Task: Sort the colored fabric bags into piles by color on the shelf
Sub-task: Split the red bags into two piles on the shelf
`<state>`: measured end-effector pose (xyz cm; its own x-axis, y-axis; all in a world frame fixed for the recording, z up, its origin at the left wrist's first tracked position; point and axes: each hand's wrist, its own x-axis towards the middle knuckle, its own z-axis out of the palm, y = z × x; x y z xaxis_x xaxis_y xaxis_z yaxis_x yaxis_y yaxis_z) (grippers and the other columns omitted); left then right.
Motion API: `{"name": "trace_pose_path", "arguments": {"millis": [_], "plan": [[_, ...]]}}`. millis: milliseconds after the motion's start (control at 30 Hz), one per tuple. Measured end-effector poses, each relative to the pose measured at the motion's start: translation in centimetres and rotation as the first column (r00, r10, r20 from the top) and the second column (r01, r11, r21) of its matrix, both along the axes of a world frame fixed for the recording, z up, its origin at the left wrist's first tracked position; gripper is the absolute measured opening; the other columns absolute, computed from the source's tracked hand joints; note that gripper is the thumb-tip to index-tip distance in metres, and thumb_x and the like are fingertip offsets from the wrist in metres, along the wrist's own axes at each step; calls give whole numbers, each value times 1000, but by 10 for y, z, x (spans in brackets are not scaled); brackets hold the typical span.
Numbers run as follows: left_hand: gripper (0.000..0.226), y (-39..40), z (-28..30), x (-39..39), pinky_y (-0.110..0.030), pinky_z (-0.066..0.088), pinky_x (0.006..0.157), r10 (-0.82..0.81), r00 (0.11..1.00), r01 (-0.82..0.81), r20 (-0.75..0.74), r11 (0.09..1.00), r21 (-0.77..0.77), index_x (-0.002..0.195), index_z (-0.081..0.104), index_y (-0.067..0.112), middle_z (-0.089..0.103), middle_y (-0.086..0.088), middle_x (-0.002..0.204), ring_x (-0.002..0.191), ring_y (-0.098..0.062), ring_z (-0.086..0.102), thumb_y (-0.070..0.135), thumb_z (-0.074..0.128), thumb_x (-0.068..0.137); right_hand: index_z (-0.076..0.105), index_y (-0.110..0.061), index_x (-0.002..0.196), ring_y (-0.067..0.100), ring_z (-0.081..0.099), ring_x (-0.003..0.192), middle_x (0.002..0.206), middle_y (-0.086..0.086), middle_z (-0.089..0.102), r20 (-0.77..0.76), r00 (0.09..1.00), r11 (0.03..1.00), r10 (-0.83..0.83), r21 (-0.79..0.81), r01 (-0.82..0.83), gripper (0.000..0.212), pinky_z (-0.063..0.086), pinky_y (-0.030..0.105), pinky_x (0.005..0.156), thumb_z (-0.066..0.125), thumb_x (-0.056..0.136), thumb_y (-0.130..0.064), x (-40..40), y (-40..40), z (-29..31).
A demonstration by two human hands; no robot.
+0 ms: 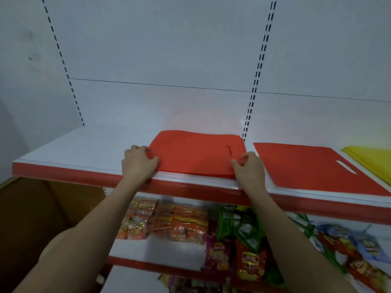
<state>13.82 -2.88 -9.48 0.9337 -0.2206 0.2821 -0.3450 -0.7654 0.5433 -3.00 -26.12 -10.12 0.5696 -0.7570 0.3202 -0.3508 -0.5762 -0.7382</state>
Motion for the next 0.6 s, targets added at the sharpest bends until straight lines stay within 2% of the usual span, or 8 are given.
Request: {"name": "trace_pose_path", "arguments": {"millis": [100,267,333,400,533,600], "plan": [[52,-1,-12,9,-44,45,96,4,1000,-3,30,999,-39,127,61,9,54,-14,125,118,-32,47,42,59,86,55,-12,112,17,49,91,102,2,54,-62,997,998,-36,-56,32,32,38,29,78,65,90,-33,1,0,-5],[57,-3,-13,13,-45,42,95,5,999,-3,46,1000,-28,126,61,10,53,-15,121,118,-33,44,50,61,85,53,-13,110,23,56,92,98,3,57,-4,998,998,-63,1,63,30,43,32,78,69,88,-26,-2,0,-4],[60,-2,-14,13,-44,41,97,1,999,1,51,1000,-30,129,57,12,52,-14,125,120,-32,43,52,62,84,49,-13,113,23,55,92,104,6,55,13,997,997,-71,12,70,35,42,31,76,70,87,-24,-3,0,-4],[60,-1,-14,14,-44,40,97,-3,999,5,53,1000,-30,129,56,14,51,-12,127,121,-31,43,54,63,84,46,-12,116,23,55,89,100,6,56,-1,998,997,-68,25,68,40,40,30,73,71,87,-24,-4,1,-2],[62,-2,-12,18,-44,39,98,-6,1000,6,-7,1000,-2,124,57,15,50,-12,128,122,-31,42,59,64,82,44,-14,113,9,51,72,83,-4,52,-13,998,994,-64,86,65,34,36,26,59,68,90,-22,-7,1,4],[65,-3,-10,20,-44,38,98,-7,998,10,-57,999,37,121,58,14,50,-13,128,123,-33,42,63,65,79,46,-15,111,5,48,69,81,-6,50,-11,997,994,-70,82,71,29,37,26,58,67,91,-19,-9,2,5]]}}
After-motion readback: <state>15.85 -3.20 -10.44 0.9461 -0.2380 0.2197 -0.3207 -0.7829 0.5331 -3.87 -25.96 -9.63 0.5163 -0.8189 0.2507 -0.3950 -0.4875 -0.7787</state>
